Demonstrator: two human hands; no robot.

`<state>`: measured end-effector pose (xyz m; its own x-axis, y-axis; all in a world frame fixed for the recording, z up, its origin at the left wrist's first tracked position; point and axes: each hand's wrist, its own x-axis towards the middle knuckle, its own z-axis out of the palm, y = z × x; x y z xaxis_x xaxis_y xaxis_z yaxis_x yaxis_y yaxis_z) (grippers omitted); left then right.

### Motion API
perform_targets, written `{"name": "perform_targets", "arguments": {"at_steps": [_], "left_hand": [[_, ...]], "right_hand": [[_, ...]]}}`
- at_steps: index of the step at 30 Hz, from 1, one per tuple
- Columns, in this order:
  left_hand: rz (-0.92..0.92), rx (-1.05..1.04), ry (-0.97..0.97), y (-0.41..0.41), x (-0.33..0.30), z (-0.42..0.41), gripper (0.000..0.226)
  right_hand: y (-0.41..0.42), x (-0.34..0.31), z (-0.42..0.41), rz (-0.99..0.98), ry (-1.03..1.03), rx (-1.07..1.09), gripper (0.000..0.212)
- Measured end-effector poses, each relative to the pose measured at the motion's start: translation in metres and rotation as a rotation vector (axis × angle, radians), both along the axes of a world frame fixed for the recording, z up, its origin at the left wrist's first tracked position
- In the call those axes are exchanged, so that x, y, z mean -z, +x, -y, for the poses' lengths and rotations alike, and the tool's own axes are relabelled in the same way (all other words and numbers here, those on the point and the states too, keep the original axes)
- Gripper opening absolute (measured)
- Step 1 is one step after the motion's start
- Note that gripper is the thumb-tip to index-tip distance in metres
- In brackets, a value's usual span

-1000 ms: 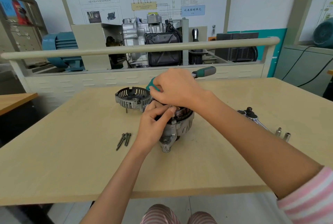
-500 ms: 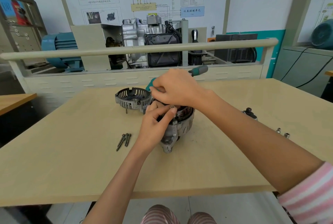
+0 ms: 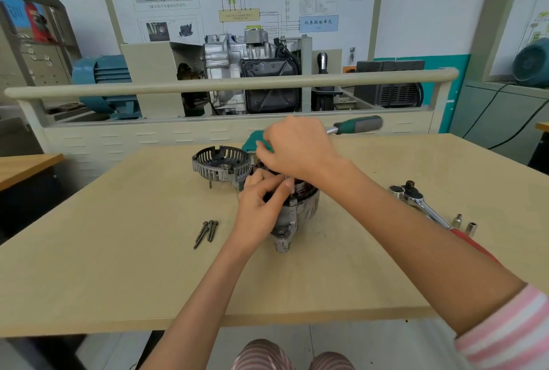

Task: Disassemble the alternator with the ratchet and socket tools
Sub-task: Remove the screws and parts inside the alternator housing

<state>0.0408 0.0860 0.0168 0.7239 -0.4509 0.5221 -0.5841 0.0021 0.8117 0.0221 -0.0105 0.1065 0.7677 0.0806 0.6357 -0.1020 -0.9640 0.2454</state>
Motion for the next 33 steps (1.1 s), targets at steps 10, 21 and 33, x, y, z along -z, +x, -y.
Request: {"name": "perform_targets", "arguments": {"at_steps": [10, 21, 33], "left_hand": [[0.052, -0.042, -0.067, 0.005, 0.005, 0.005, 0.012], [-0.003, 0.033, 0.032, 0.004, 0.000, -0.002, 0.022], [0.014, 0.000, -0.079, 0.006, 0.004, 0.002, 0.016]], "right_hand": [[0.002, -0.004, -0.002, -0.097, 0.009, 0.103, 0.024], [-0.004, -0.013, 0.005, -0.205, -0.070, -0.165, 0.035], [0.005, -0.004, -0.016, -0.098, 0.028, 0.255, 0.017]]}}
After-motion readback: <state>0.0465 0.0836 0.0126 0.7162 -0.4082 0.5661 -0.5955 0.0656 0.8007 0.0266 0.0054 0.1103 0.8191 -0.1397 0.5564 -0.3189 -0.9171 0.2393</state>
